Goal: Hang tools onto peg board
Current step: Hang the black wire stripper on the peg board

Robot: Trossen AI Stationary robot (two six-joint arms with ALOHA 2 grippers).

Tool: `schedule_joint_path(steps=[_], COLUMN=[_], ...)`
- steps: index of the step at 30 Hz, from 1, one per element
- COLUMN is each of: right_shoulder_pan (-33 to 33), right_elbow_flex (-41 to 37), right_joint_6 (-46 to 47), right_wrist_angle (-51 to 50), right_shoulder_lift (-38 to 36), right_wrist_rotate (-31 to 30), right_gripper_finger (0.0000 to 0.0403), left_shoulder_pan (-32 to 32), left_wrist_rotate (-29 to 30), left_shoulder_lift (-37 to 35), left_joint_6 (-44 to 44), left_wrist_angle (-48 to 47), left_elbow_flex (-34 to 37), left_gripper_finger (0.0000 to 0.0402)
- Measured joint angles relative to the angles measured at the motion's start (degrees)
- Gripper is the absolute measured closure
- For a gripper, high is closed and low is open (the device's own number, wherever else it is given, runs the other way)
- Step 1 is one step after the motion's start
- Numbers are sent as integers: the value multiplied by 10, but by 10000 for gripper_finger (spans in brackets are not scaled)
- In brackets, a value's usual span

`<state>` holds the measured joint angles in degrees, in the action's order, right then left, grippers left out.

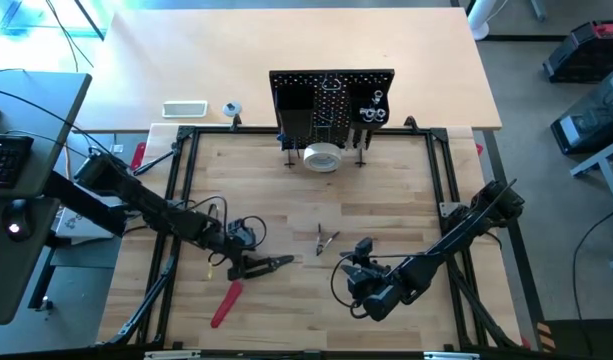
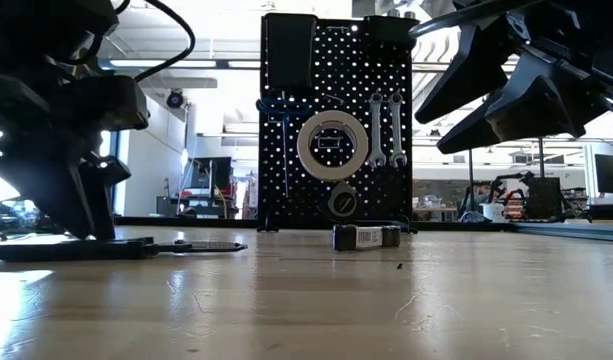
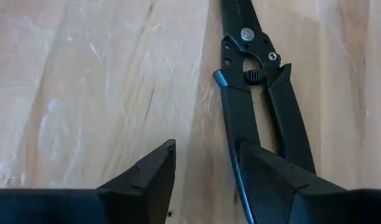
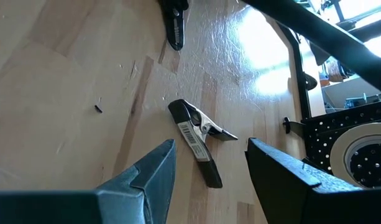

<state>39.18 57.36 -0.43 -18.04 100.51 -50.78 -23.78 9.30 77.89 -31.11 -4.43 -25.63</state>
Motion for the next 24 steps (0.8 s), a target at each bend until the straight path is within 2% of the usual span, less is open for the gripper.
schedule_joint_path(steps=[4,14,20,24], right_shoulder_pan=[0,0,0,-10], right_elbow_flex=[0,0,0,0], right_joint_6=[0,0,-4,-164], right_wrist_angle=[1,3,4,33], right_shoulder_lift=[0,0,0,0], right_wrist_rotate=[0,0,0,-17], right_gripper_finger=[210,210,210,210], left_shoulder_pan=[2,1,1,1], left_wrist_rotate=[1,0,-4,-8], left_shoulder_lift=[-18,-31,-31,-32], left_joint_6=[3,-1,-2,-11], left_wrist_angle=[0,-13,-11,-9], left_elbow_flex=[0,-1,-2,-2], left_gripper_finger=[230,161,151,151])
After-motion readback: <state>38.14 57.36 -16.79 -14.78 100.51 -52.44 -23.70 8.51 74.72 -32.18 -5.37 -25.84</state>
